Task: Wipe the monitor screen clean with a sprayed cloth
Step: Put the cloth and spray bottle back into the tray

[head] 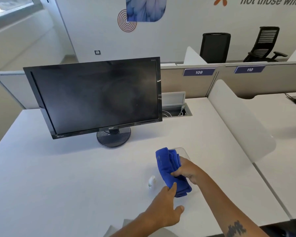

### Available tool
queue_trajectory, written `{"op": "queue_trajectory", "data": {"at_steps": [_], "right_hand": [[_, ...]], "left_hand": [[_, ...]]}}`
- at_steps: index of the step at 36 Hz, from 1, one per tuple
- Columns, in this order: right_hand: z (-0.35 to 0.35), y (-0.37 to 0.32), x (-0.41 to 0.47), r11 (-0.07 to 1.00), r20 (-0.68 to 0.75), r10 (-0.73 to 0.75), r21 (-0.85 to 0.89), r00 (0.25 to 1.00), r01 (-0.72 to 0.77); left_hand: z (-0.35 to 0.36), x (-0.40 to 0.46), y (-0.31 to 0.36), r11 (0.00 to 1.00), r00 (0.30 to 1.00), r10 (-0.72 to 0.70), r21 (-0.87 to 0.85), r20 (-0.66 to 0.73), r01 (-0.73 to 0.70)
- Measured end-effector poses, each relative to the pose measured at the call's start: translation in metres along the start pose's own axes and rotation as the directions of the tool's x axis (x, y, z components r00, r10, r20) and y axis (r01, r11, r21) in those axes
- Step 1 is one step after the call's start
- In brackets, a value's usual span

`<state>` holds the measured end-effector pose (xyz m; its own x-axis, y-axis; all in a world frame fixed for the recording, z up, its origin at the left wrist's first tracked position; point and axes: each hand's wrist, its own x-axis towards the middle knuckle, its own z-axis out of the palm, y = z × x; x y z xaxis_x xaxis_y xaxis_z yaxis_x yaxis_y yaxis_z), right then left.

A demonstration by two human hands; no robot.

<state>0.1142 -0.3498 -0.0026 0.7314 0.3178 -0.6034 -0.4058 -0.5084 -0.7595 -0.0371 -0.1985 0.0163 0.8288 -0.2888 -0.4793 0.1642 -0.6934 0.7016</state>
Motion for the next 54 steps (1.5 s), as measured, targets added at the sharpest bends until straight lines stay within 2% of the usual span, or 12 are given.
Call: {"op": "queue_trajectory", "data": {"at_steps": [10,17,27,32,35,40,44,48,51,54], "right_hand": [[0.017,0.008,0.005,0.987,-0.135,0.075,-0.131,0.988,-0.093],[0.032,0.011,0.004,0.97,-0.245,0.071,-0.211,0.967,-0.124],[0.039,0.015,0.005,0.879,-0.329,-0.056,-0.465,0.943,-0.11],[0.038,0.013,0.006,0.831,-0.389,-0.102,-0.54,0.915,-0.137],[0.04,0.008,0.004,0.802,-0.421,-0.212,-0.59,0.882,-0.089],[0.05,-0.001,-0.006,0.841,-0.396,-0.446,-0.491,0.803,0.225],[0.065,-0.006,-0.018,0.82,-0.36,-0.544,-0.419,0.758,0.39],[0.083,-0.004,-0.032,0.823,-0.34,-0.552,-0.366,0.761,0.434],[0.095,0.001,-0.036,0.811,-0.271,-0.53,-0.44,0.804,0.386],[0.106,0.003,-0.039,0.774,-0.188,-0.488,-0.544,0.853,0.323]], "left_hand": [[0.009,-0.002,0.008,0.99,1.0,0.006,0.143,-0.015,-0.004],[0.014,-0.006,0.013,0.98,1.0,-0.007,0.201,-0.009,0.008],[0.011,-0.012,0.007,0.944,0.999,-0.013,0.33,0.037,0.0],[0.009,-0.014,0.005,0.945,0.999,-0.006,0.326,0.033,-0.005],[0.002,-0.02,0.006,0.949,0.998,0.045,0.314,-0.048,-0.028],[-0.022,-0.034,-0.002,0.96,0.949,0.176,0.259,-0.26,-0.107],[-0.044,-0.04,-0.029,0.939,0.849,0.278,0.313,-0.449,-0.142],[-0.057,-0.04,-0.071,0.924,0.737,0.309,0.374,-0.601,-0.082],[-0.063,-0.038,-0.102,0.936,0.793,0.183,0.349,-0.581,0.039],[-0.063,-0.034,-0.134,0.92,0.882,0.006,0.347,-0.472,0.18]]}}
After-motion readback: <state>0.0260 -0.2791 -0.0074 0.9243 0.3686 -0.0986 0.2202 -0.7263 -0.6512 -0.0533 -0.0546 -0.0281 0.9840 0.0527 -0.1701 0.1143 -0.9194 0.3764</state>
